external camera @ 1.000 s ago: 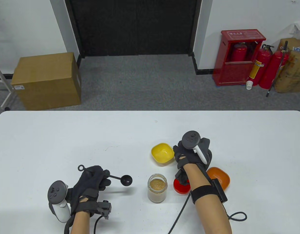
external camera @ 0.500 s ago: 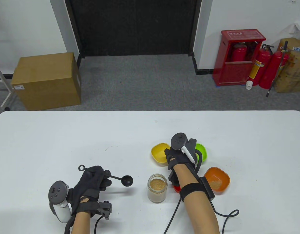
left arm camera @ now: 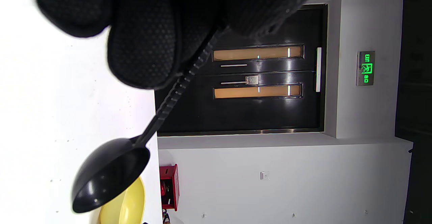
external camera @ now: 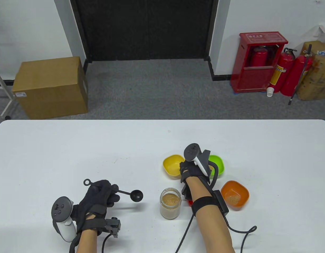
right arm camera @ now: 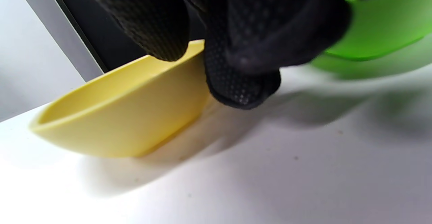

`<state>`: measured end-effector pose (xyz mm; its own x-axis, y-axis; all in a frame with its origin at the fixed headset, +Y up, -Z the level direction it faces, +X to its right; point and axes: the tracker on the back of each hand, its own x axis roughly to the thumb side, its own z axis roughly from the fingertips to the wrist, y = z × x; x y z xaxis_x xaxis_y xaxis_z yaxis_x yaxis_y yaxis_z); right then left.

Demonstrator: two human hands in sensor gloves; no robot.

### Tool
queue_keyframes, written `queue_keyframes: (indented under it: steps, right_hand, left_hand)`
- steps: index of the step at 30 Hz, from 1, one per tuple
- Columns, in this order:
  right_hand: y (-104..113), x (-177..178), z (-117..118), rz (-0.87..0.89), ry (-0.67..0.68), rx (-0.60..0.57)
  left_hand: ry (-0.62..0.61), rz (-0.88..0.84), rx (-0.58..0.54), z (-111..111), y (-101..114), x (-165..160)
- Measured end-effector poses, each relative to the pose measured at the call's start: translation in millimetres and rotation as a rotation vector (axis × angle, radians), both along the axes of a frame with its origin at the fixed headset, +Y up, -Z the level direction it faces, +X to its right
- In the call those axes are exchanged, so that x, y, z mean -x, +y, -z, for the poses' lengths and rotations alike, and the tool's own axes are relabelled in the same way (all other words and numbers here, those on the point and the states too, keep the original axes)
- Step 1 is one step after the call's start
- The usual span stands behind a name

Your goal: Scoop brown sugar granules from jar into dishes

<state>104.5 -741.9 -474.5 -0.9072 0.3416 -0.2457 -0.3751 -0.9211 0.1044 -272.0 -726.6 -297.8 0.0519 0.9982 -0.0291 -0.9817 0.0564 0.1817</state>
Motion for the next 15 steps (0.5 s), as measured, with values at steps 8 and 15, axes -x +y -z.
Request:
queue_keyframes:
  steps: [8,15]
  right_hand:
    - [-2.9,-0.8,2.5,0.008,-0.017,0.013]
    - [-8.6,-1.7,6.5,0.057,-0.037,0.054]
  left_hand:
    - [-0.001,0.001,0.007,-0.1,-0.5,-0.4]
    - [-0.001,0.002,0.011,-0.1,-0.5,-0.7]
